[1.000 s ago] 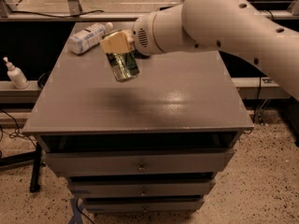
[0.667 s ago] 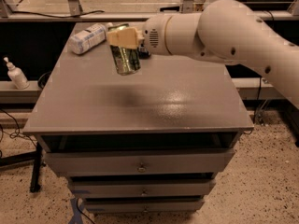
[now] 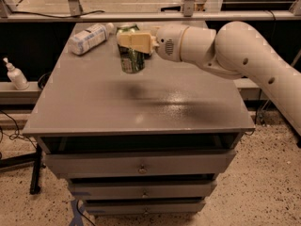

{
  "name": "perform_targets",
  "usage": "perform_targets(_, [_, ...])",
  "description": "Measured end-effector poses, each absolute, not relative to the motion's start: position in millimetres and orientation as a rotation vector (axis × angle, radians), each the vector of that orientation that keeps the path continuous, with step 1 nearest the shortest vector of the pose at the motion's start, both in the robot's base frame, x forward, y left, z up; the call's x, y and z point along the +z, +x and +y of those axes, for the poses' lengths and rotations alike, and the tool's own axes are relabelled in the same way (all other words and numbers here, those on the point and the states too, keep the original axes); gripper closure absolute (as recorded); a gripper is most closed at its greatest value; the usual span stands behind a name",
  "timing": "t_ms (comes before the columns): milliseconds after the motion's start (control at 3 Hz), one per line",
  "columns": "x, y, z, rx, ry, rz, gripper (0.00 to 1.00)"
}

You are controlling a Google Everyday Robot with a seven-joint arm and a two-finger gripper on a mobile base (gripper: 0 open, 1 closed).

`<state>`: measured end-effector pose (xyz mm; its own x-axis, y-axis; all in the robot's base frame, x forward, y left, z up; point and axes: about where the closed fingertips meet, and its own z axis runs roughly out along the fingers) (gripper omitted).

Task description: Place green can upright

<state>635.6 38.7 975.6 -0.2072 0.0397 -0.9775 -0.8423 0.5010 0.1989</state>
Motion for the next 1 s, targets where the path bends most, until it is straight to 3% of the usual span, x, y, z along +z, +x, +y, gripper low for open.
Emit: perform_targets(1000, [967.7, 633.5, 33.2, 0.911, -0.851, 1.503, 1.00])
